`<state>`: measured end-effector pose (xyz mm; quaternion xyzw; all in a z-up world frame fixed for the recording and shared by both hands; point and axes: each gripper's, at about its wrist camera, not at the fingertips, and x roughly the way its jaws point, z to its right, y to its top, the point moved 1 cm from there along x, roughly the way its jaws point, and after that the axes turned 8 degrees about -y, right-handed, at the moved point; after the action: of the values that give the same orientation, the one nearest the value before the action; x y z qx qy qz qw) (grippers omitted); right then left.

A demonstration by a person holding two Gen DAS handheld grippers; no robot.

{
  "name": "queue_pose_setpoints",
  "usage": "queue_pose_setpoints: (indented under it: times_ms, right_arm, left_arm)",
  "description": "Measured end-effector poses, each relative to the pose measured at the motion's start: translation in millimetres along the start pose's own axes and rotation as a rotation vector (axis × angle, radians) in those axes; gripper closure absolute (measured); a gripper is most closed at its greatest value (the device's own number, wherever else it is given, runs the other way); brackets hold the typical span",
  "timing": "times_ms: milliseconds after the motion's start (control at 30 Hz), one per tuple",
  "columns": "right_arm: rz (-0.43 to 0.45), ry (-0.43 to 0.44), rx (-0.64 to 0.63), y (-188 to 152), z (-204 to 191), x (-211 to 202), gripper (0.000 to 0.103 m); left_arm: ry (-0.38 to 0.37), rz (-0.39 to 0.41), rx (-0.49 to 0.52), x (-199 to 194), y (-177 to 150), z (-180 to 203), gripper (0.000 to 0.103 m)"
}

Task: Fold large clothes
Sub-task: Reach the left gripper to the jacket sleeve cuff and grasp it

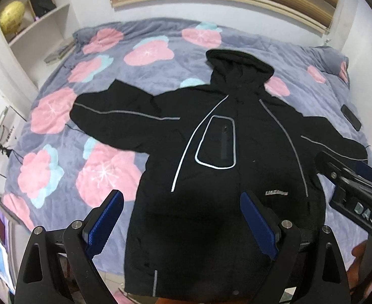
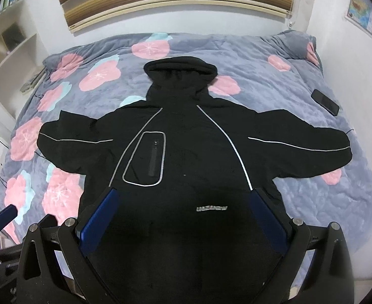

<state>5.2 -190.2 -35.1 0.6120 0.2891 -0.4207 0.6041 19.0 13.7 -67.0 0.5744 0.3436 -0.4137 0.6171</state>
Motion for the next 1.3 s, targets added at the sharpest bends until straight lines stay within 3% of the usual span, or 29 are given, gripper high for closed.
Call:
queue_pose_setpoints:
  times_ms: [400,633,800,1000,1133,1300]
  right_arm:
    - [0.003,-0.043,0.017,8,-63,5,0.000]
    - [-0.009,-0.049,-0.006,16,-101,15,0.000]
    - [-0.024,-0.048,-0.065,28,-136,33,0.000]
    - [-0.024,-0.015,-0.144,54,-181,65,0.000]
    - [-0.037,0.017,-0.211,68,-214,93,0.000]
    - [-0.049,0.041,-0.298,78,-251,139,0.000]
  left_arm:
    - [-0.151,-0.040,-0.052,33,25,-74,0.009]
    - [-0.147,0.050,-0.096,46,52,-139,0.009]
    - [-0.132,0.110,-0.199,64,79,-214,0.009]
    - [-0.002,0.202,-0.339,102,124,-326,0.009]
    - [-0.029,0.223,-0.473,147,148,-405,0.009]
    - [-0.108,0.179,-0.637,219,159,-480,0.009]
